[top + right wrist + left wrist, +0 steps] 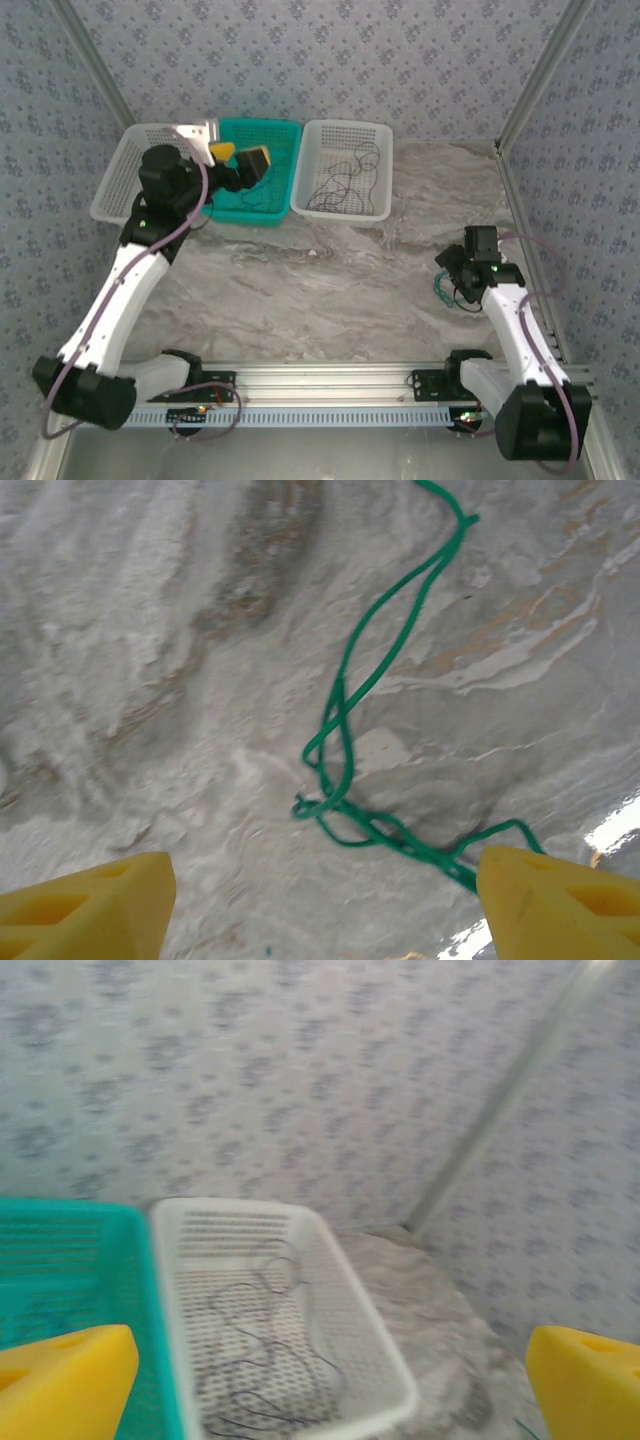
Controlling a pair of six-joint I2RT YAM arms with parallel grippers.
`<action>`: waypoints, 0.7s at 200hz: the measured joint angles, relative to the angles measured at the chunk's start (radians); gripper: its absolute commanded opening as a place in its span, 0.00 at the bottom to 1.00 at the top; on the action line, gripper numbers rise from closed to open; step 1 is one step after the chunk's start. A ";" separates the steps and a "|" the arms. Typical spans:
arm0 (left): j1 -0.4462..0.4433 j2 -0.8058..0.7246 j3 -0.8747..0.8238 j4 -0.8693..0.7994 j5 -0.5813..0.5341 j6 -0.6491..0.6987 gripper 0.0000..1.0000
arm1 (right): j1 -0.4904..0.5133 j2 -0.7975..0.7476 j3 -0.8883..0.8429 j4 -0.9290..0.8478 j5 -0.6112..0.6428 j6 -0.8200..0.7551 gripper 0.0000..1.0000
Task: Untangle the cables
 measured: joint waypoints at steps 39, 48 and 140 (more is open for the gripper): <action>-0.139 -0.090 -0.130 -0.053 0.008 0.027 0.99 | -0.050 0.243 0.048 0.073 -0.014 -0.023 0.65; -0.153 -0.095 -0.171 -0.062 0.007 0.026 0.99 | -0.055 0.281 0.051 0.100 -0.023 -0.016 0.55; -0.171 -0.099 -0.291 -0.032 0.053 -0.015 0.83 | -0.048 0.111 0.084 0.207 -0.241 -0.137 0.00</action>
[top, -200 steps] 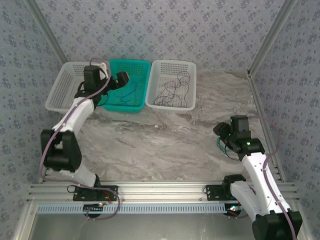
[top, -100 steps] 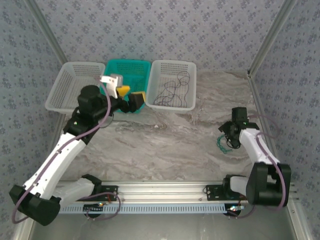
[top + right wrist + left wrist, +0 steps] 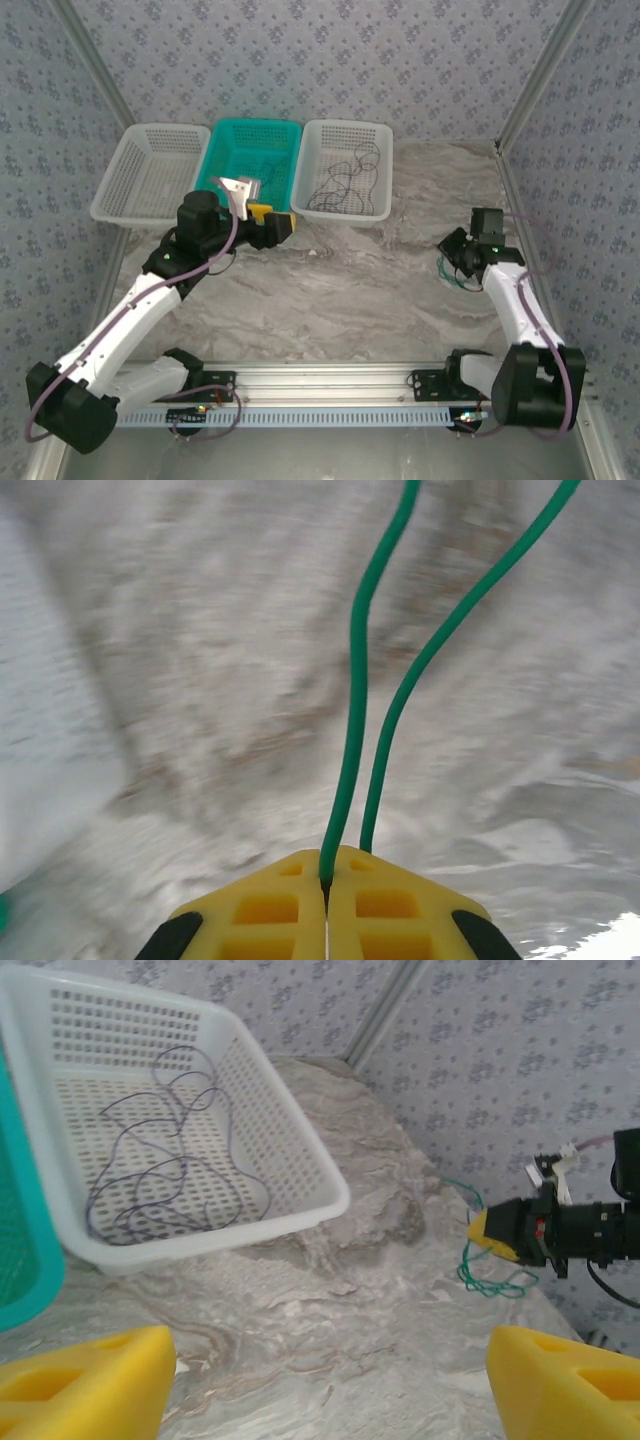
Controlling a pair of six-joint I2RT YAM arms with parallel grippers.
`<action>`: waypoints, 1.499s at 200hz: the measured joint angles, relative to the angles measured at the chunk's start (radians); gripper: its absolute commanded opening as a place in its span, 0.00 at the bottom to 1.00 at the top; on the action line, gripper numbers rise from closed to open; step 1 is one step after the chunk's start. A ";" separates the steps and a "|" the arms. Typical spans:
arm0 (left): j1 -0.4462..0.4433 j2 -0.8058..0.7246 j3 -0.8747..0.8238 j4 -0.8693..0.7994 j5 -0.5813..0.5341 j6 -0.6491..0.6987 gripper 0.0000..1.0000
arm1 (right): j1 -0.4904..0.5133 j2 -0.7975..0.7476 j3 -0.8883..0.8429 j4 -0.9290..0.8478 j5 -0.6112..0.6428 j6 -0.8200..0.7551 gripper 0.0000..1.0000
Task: Untangle the cables
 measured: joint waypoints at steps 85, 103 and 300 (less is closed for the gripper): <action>-0.011 0.144 0.131 0.079 0.116 -0.206 0.99 | 0.409 -0.029 0.278 0.095 -0.357 -0.309 0.00; -0.013 0.171 0.175 0.078 0.128 -0.263 0.99 | 0.483 -0.009 0.283 0.123 -0.388 -0.383 0.00; -0.094 0.289 0.071 0.458 0.205 -0.657 0.18 | 0.599 0.101 0.327 0.178 -0.339 -0.512 0.00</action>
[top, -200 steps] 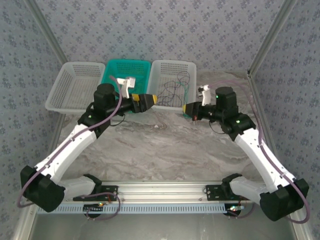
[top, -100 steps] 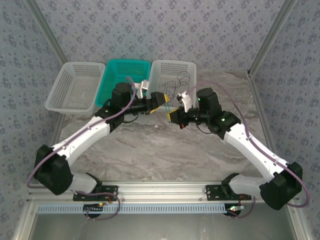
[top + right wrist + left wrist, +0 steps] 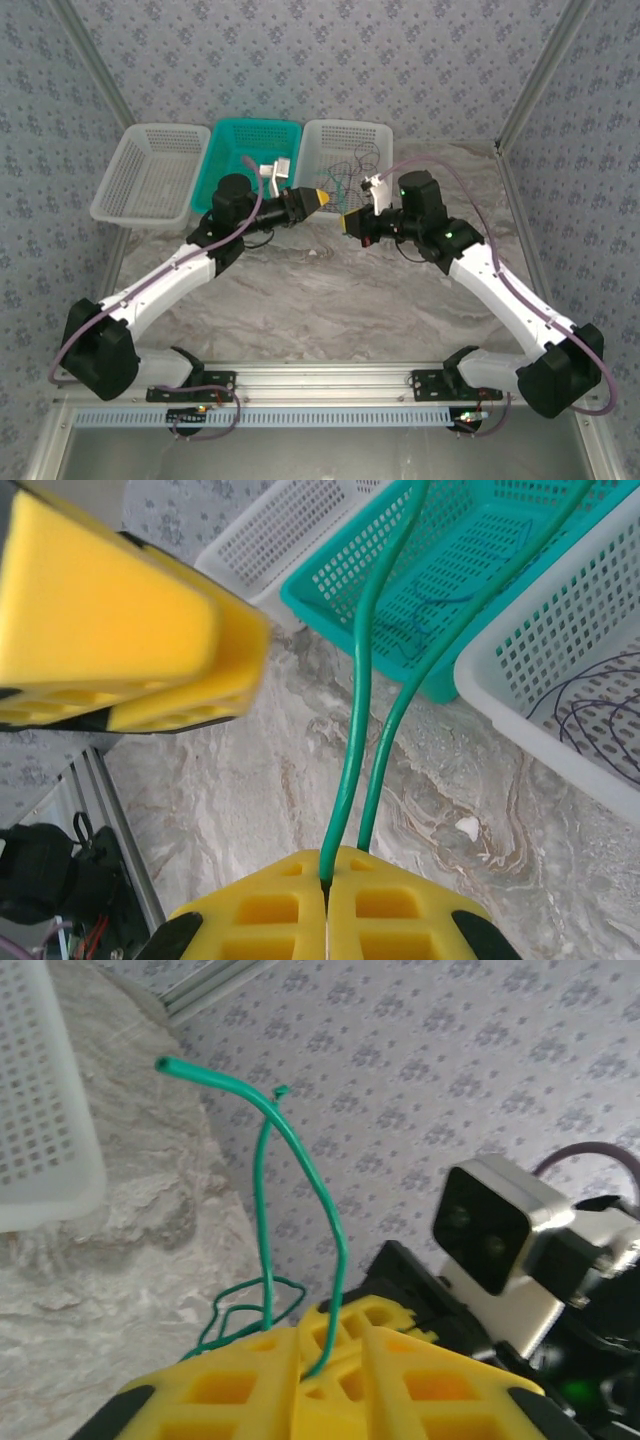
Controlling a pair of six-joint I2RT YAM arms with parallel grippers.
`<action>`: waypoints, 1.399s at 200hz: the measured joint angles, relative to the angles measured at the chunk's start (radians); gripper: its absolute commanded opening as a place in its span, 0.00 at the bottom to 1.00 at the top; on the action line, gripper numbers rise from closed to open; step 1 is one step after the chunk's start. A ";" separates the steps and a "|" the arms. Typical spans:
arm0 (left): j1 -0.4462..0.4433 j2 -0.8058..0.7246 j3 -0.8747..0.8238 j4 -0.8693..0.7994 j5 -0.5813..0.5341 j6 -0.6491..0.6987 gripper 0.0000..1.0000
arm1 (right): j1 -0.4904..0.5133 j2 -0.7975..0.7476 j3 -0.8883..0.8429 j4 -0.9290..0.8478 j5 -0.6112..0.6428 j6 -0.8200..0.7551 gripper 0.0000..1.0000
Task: Untangle the cables
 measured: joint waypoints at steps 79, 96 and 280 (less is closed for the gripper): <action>-0.013 0.101 0.000 0.180 0.069 -0.084 0.30 | -0.016 -0.021 0.000 0.062 -0.047 0.079 0.00; -0.020 0.111 0.001 0.182 0.074 -0.085 0.31 | -0.016 -0.021 0.000 0.071 -0.055 0.090 0.00; 0.175 -0.088 -0.065 -0.017 -0.016 0.020 0.00 | -0.242 -0.269 -0.210 0.066 0.228 0.185 0.00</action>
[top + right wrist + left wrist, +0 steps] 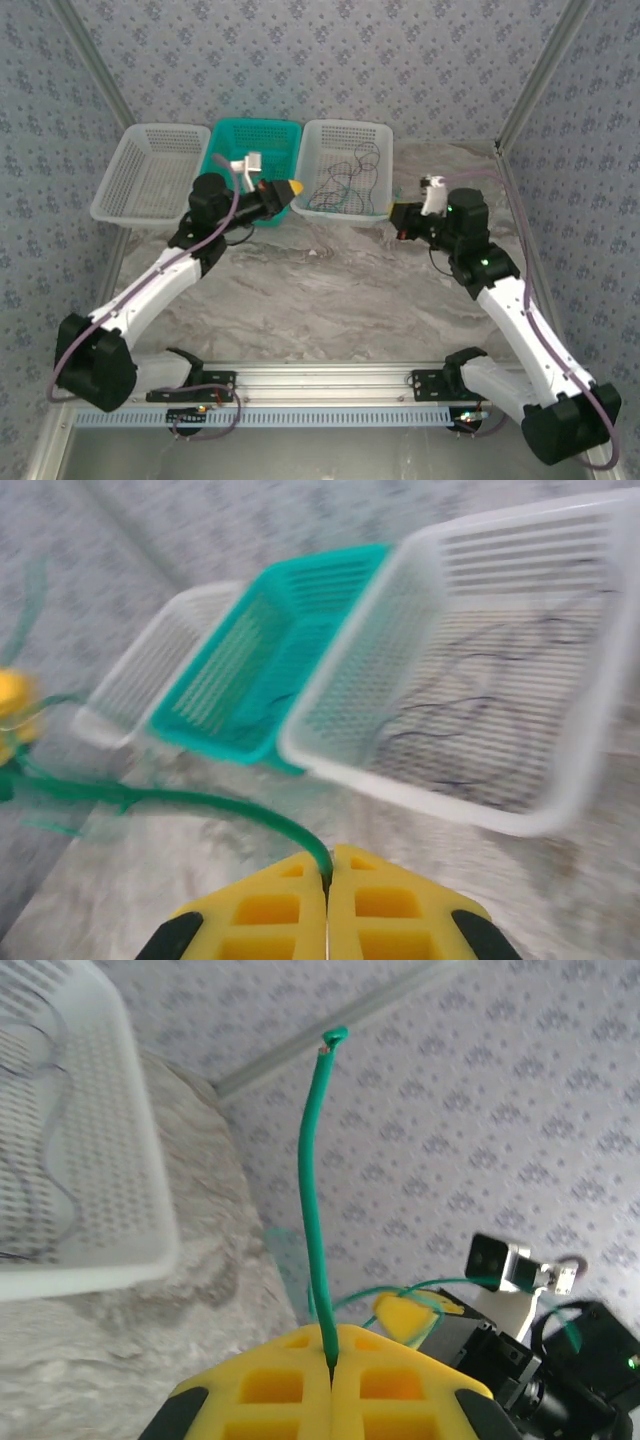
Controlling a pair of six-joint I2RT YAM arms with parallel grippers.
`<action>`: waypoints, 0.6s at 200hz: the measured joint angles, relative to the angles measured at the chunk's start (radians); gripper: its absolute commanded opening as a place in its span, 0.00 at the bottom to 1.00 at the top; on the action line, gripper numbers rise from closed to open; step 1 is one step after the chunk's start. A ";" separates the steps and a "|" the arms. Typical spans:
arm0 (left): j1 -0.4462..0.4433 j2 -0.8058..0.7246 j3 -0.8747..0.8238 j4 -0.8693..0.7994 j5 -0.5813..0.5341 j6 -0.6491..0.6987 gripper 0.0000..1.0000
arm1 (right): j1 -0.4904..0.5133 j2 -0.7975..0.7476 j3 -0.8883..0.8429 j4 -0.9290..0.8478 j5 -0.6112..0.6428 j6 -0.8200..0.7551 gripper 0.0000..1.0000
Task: Untangle the cables
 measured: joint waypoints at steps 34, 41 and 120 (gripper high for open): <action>0.114 -0.093 -0.035 -0.091 -0.015 0.035 0.00 | -0.155 -0.049 -0.039 -0.089 0.146 0.084 0.00; 0.124 -0.107 -0.037 -0.108 -0.016 0.042 0.00 | -0.188 -0.054 -0.052 -0.100 0.154 0.103 0.00; 0.183 -0.155 -0.026 -0.236 -0.055 0.158 0.00 | -0.305 -0.065 -0.119 -0.125 0.110 0.241 0.00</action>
